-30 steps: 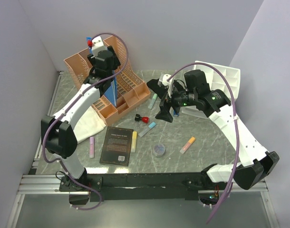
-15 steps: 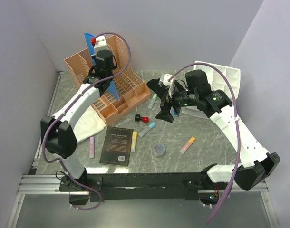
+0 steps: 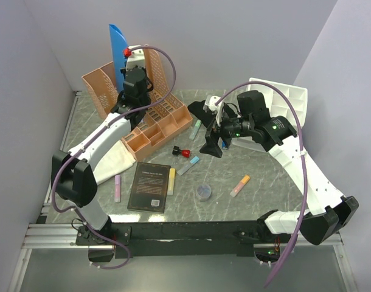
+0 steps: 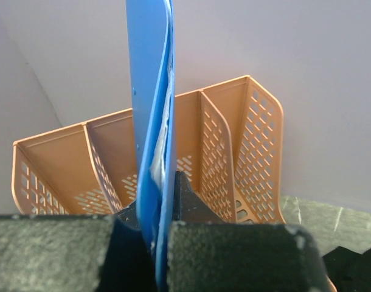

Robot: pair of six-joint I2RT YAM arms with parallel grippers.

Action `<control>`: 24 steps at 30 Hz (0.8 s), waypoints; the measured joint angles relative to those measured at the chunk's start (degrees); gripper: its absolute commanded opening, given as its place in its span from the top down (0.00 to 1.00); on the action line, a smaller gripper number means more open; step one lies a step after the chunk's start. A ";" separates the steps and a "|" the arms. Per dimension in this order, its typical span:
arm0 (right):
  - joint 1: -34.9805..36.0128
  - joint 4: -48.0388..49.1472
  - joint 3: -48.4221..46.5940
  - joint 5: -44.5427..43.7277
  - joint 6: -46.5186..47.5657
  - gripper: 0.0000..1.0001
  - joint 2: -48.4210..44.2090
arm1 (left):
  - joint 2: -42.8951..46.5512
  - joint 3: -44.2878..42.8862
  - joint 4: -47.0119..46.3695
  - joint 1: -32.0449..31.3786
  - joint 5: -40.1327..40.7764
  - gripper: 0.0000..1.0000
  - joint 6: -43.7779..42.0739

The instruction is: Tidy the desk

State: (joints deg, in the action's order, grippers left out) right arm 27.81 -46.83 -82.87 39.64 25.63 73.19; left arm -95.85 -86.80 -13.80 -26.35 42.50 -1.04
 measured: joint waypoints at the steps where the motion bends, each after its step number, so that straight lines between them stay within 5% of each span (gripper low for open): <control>1: -0.02 0.00 0.04 0.00 0.00 0.00 0.00 | 0.00 0.42 -0.85 0.02 0.33 0.99 -0.46; 22: -0.57 0.09 1.44 0.02 0.22 0.00 -1.25 | -2.91 12.79 -13.35 0.00 4.50 0.98 -0.17; 23: -0.66 0.02 1.57 0.02 0.22 0.00 -1.31 | -2.91 12.92 -13.29 -0.02 4.50 0.93 0.42; 24: -0.72 0.00 1.62 0.02 0.22 0.00 -1.31 | -2.91 13.00 -13.22 -0.02 4.52 0.67 0.96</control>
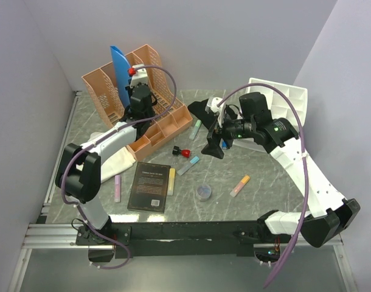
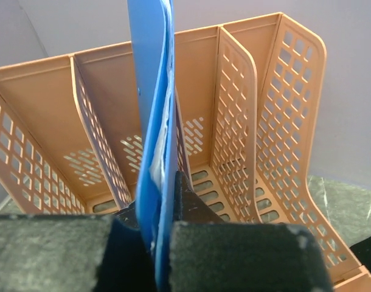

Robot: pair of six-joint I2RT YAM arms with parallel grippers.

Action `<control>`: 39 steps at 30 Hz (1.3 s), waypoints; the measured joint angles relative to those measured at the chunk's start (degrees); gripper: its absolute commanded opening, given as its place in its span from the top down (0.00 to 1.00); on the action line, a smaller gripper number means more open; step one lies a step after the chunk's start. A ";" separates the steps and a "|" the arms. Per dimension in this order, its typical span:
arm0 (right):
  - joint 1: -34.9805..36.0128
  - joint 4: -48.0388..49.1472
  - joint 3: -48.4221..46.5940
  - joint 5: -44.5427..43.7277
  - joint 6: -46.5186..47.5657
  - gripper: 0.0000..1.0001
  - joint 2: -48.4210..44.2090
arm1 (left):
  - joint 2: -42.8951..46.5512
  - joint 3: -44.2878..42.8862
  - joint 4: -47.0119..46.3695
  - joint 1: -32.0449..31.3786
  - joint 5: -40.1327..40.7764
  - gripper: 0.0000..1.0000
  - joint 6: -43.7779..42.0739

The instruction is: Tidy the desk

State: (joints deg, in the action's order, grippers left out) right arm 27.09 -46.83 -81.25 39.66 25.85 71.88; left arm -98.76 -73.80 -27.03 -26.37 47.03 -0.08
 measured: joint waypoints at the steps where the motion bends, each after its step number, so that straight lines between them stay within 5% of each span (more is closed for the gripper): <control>1: -0.11 0.07 0.00 0.00 0.02 0.00 -0.02 | 0.00 0.11 0.02 0.02 -0.02 0.49 0.72; 3: -0.17 0.02 0.00 -0.02 0.09 0.00 -0.09 | 0.00 0.20 0.35 0.02 -0.22 0.09 2.16; 4: -0.26 0.02 0.00 -0.02 0.22 0.00 -0.15 | 0.02 0.20 0.44 0.02 -0.42 0.01 3.50; 10: -1.27 -1.25 0.00 -0.72 1.60 0.00 -1.03 | 1.79 -5.51 13.97 -0.09 -2.47 0.00 10.67; 18: -7.41 -5.25 -0.07 -1.44 4.72 0.00 -2.78 | 15.10 -12.63 31.58 0.02 -16.57 0.01 17.84; 27: -16.72 -8.83 -0.07 -2.62 7.04 0.00 -3.26 | 35.69 1.73 38.38 0.02 -33.68 0.01 25.46; 39: -24.09 -12.59 -2.49 -6.16 8.61 0.02 -3.15 | 39.82 11.52 40.92 0.00 -51.32 0.01 33.66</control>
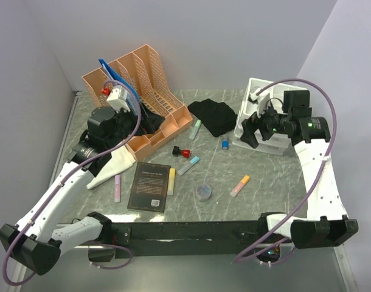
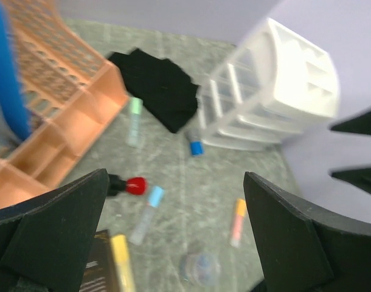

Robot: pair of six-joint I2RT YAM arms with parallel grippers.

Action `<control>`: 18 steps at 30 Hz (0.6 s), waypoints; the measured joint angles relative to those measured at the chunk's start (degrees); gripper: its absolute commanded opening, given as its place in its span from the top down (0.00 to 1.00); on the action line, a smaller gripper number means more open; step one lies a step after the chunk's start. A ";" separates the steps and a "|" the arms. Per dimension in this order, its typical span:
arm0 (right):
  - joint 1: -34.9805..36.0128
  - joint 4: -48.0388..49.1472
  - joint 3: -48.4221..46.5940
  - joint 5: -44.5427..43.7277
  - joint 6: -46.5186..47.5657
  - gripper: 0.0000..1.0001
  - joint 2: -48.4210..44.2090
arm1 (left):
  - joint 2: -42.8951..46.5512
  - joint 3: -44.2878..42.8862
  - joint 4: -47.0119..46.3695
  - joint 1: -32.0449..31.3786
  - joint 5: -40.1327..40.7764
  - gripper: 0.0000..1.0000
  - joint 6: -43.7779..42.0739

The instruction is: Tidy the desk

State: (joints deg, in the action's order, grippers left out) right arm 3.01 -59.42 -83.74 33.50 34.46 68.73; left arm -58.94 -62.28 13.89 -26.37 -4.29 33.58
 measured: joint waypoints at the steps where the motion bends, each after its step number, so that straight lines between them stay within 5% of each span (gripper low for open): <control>1: -0.96 -0.61 -1.07 -0.52 0.22 0.02 0.68 | -0.26 0.07 -0.61 -0.04 -1.75 0.01 0.68; 18: -11.65 -14.84 -25.88 -12.83 14.08 0.29 21.42 | -18.62 -0.09 -9.92 -13.40 -14.56 0.01 4.92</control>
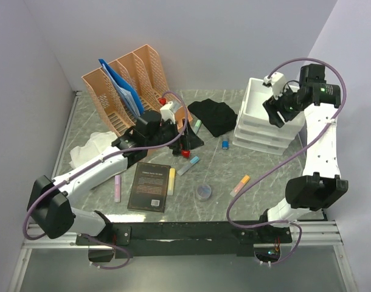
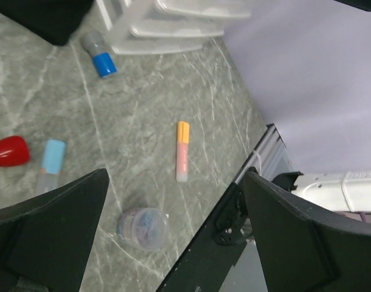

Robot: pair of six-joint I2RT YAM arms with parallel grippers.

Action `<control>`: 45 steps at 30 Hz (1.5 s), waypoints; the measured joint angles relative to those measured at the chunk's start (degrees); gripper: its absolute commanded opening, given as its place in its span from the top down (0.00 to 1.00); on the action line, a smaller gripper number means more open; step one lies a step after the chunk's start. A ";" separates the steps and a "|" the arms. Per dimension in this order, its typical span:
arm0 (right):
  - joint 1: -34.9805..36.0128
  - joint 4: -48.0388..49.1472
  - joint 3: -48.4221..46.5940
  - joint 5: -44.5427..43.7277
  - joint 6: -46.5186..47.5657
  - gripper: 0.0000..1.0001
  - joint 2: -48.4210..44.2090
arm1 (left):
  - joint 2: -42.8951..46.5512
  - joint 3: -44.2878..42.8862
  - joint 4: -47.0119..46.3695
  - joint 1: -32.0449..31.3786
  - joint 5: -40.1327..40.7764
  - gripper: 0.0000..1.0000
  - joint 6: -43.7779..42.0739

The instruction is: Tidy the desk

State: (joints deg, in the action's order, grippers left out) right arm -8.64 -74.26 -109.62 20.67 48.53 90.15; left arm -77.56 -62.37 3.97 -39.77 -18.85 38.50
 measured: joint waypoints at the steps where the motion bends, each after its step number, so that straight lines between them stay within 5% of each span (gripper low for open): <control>1: -0.13 -0.39 0.52 -0.46 1.60 0.29 -0.02 | -0.33 0.00 -0.26 -0.50 -0.24 0.01 0.09; 14: -1.31 -2.89 1.22 -2.54 14.25 0.44 7.72 | -1.64 -0.66 -3.15 -1.31 -0.37 0.01 0.17; 18: -1.31 -2.91 1.20 -2.14 16.11 0.69 9.94 | -1.73 -0.63 -4.07 -1.42 -0.33 0.01 0.76; 27: -1.25 -2.14 2.10 1.09 17.73 1.00 10.14 | -2.99 -0.63 -7.37 -1.68 -0.39 0.01 1.92; 37: -1.44 -1.99 -0.39 3.96 5.22 1.00 11.74 | -12.57 -1.57 -17.62 -1.73 -1.90 0.01 10.60; 45: -1.49 -1.33 -5.97 9.03 -7.50 1.00 15.34 | -23.21 -10.25 -27.98 -1.73 -4.50 0.01 20.04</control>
State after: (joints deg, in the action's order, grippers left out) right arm -10.13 -75.59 -115.59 29.69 41.04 105.49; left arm -100.77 -72.62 -24.01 -41.50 -23.35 58.54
